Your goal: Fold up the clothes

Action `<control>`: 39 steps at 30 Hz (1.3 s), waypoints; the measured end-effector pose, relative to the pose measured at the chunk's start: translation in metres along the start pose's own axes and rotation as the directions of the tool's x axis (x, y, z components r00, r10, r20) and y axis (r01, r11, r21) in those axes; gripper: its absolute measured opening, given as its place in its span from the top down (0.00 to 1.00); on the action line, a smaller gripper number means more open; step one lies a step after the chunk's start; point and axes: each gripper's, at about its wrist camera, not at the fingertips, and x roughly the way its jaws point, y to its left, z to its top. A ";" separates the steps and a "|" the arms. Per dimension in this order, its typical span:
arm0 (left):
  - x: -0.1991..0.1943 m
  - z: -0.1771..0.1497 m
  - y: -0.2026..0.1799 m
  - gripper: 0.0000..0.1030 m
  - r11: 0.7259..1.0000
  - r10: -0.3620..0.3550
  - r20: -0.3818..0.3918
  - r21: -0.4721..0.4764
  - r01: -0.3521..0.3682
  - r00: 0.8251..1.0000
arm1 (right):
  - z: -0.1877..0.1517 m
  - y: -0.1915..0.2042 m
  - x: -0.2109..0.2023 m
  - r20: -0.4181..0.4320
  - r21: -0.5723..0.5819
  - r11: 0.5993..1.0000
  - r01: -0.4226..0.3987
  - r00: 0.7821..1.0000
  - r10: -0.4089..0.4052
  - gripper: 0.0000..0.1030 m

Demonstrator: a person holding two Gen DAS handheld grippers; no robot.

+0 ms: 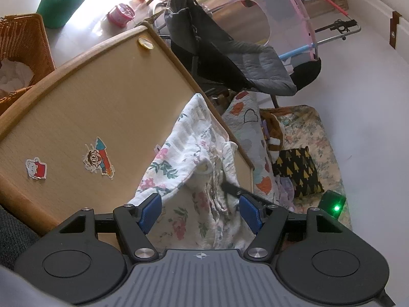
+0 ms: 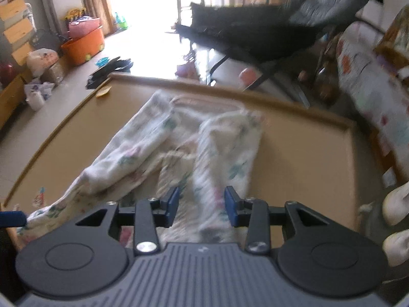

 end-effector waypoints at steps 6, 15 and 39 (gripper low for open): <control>0.001 0.001 -0.002 0.33 0.999 0.033 0.002 0.015 -0.033 0.999 | -0.001 0.005 -0.004 0.002 -0.021 1.000 0.002 1.000 -0.002 0.62; -0.003 -0.006 -0.016 0.33 0.988 0.111 0.038 0.106 -0.114 0.993 | -0.036 -0.031 -0.083 0.113 0.091 0.993 0.080 0.990 -0.090 0.61; -0.035 -0.014 -0.022 0.33 0.978 0.175 0.093 0.102 -0.184 0.980 | -0.111 -0.064 -0.082 -0.013 0.252 0.966 0.056 0.998 -0.054 0.80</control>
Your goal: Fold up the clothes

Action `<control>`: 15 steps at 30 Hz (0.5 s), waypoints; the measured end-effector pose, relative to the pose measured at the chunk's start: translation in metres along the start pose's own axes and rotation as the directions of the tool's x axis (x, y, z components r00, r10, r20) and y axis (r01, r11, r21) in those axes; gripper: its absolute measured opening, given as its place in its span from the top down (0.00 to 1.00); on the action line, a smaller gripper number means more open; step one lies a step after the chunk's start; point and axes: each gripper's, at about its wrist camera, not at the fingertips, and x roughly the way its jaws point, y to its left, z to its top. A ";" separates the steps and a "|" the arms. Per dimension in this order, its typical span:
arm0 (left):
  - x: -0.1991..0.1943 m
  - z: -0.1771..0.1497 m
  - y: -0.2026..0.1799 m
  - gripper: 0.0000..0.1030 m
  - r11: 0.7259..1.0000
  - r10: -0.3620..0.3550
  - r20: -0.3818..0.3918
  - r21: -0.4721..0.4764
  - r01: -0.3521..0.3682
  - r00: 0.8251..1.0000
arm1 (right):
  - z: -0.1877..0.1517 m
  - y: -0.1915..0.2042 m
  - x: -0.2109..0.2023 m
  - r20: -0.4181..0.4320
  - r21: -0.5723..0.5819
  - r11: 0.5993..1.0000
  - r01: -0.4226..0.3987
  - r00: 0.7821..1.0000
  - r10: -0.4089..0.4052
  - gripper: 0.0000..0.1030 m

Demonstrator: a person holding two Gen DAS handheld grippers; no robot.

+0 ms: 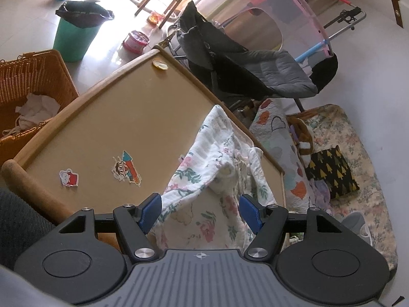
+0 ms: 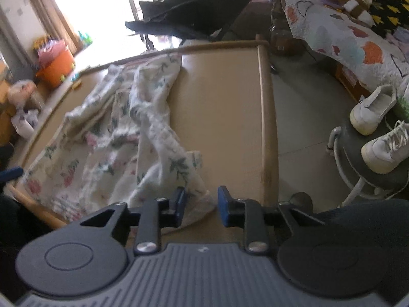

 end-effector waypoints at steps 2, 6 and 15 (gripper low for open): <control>0.001 0.000 0.000 0.33 1.000 -0.003 -0.004 -0.003 0.003 1.000 | 0.000 0.001 0.001 0.001 -0.007 1.000 -0.002 1.000 0.002 0.90; 0.003 0.000 0.002 0.33 1.000 -0.017 -0.006 -0.014 0.017 1.000 | -0.002 0.006 -0.003 0.009 -0.026 0.999 -0.019 1.000 0.020 0.95; 0.008 -0.001 0.000 0.33 0.998 -0.053 -0.006 -0.028 0.053 0.999 | -0.003 0.029 -0.033 0.076 -0.103 0.993 -0.064 0.995 0.072 0.96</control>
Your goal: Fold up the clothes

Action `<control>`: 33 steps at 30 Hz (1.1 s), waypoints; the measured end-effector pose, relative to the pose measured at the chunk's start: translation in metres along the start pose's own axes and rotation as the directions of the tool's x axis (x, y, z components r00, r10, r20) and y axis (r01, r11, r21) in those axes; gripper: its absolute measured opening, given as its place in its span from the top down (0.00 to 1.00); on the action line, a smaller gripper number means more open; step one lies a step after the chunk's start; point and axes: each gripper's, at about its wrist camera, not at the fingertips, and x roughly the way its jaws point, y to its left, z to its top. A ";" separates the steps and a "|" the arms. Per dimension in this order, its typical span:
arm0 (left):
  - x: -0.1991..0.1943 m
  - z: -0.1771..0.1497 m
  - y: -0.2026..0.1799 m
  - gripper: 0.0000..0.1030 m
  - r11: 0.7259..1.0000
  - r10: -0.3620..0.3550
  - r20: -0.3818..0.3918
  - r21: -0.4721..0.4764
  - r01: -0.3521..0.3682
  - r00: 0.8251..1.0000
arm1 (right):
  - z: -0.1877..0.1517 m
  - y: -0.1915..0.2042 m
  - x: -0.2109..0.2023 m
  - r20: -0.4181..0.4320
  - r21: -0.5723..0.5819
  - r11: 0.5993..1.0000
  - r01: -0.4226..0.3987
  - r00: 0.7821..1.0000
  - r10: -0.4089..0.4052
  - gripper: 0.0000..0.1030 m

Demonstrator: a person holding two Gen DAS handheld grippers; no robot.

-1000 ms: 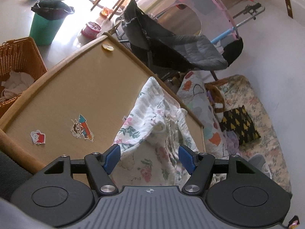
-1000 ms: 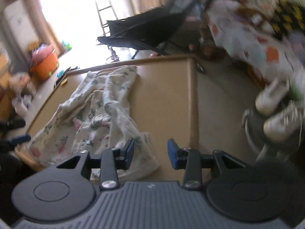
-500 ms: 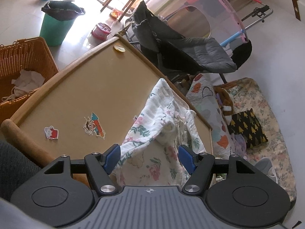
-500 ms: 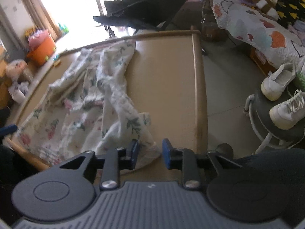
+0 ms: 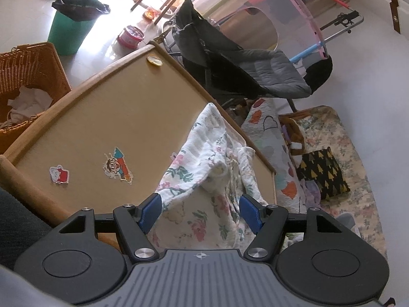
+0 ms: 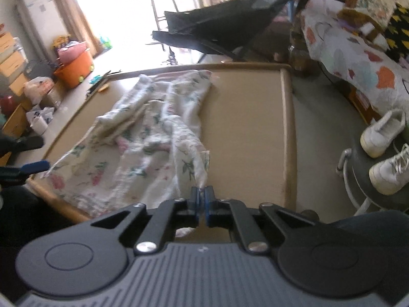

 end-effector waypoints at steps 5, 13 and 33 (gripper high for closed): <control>0.002 -0.001 -0.001 0.33 1.000 -0.023 0.000 -0.001 0.023 1.000 | 0.001 0.020 -0.006 -0.011 -0.087 0.996 -0.006 1.000 0.005 0.96; 0.001 -0.001 0.003 0.33 0.998 -0.054 0.018 -0.033 0.054 0.998 | 0.004 0.047 -0.006 -0.039 -0.182 0.983 -0.027 0.999 0.020 0.96; 0.003 -0.003 0.004 0.33 0.996 -0.075 0.016 -0.039 0.076 0.997 | -0.011 0.086 0.034 -0.190 -0.297 0.955 -0.027 0.981 -0.031 0.95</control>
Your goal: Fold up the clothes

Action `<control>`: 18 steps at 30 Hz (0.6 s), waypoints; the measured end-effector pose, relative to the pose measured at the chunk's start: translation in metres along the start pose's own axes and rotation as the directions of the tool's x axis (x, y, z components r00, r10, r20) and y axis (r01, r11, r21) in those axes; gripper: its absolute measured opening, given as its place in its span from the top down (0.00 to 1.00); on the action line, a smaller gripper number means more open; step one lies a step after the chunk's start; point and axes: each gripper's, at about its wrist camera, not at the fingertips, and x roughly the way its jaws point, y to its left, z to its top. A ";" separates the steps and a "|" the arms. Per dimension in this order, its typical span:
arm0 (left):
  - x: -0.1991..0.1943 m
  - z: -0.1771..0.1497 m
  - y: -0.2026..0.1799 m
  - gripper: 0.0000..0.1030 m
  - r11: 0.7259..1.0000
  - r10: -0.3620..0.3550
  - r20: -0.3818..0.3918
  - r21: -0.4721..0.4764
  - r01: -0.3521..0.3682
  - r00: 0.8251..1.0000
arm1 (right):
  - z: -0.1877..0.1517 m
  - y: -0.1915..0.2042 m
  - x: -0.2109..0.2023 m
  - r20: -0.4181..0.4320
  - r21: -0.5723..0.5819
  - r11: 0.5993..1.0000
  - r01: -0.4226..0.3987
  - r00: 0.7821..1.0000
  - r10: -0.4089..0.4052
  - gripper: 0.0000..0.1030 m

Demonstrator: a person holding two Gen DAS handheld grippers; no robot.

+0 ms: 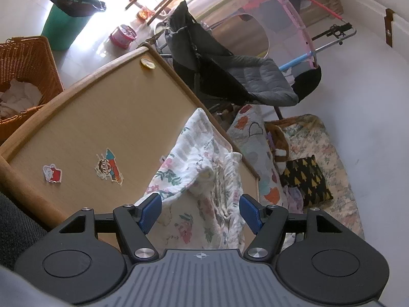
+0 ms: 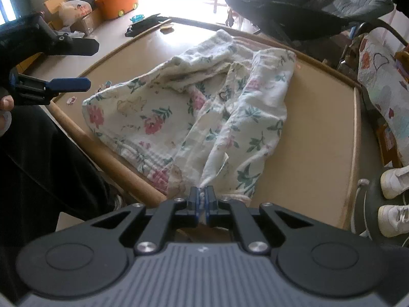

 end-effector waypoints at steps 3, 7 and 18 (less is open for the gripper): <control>0.001 0.001 0.000 0.33 1.000 0.003 -0.004 0.003 -0.003 1.000 | -0.001 -0.001 0.004 -0.007 0.022 1.000 -0.003 1.000 0.003 0.95; 0.003 0.002 0.002 0.33 1.000 0.008 -0.006 -0.005 -0.008 1.000 | 0.002 -0.006 0.002 -0.018 0.069 0.997 -0.026 0.999 0.027 0.93; 0.003 0.003 0.002 0.33 0.999 0.044 -0.007 0.010 -0.044 0.999 | 0.012 -0.017 -0.041 0.049 0.126 0.986 -0.107 0.994 0.101 0.72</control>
